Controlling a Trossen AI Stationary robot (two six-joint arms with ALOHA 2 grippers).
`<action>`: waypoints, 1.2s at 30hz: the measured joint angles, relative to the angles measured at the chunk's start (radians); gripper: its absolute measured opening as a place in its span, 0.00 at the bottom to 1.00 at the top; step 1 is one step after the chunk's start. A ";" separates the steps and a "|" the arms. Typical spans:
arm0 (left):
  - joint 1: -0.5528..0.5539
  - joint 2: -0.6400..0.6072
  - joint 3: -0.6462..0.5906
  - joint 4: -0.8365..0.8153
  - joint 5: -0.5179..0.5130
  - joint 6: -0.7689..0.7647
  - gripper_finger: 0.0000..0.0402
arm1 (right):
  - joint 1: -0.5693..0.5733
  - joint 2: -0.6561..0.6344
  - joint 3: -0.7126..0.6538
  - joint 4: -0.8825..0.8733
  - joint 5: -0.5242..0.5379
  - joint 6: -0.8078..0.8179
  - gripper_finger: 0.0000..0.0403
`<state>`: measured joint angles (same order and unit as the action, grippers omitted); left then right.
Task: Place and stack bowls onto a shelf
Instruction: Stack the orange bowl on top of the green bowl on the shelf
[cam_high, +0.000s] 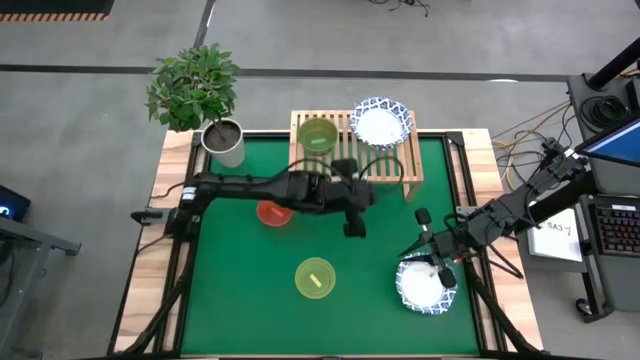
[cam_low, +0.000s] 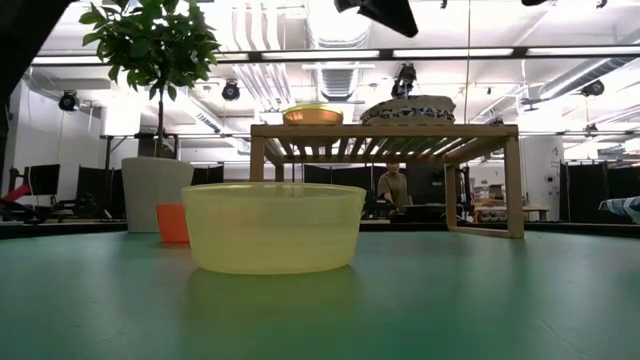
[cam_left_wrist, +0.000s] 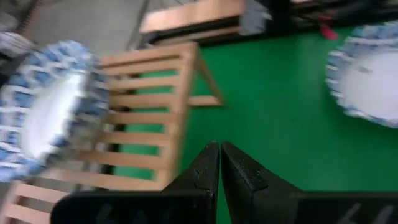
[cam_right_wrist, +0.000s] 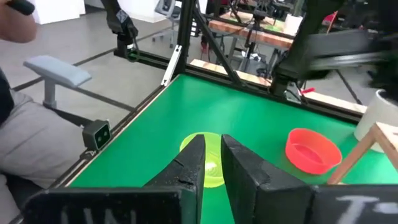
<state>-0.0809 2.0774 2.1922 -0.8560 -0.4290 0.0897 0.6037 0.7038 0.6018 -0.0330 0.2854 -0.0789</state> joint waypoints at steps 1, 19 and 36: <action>-0.016 -0.002 -0.001 -0.018 0.004 -0.014 0.00 | 0.000 -0.004 0.000 -0.001 0.000 -0.008 0.10; -0.104 -0.148 -0.271 0.030 0.002 -0.160 0.00 | -0.002 -0.041 0.000 -0.024 0.000 -0.026 0.04; -0.158 -0.702 -1.157 0.789 0.161 -0.191 0.00 | -0.004 -0.042 0.000 -0.013 0.140 -0.026 0.04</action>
<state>-0.2389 1.3754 1.0349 -0.0669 -0.2683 -0.1010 0.5996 0.6620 0.6018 -0.0457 0.4252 -0.1052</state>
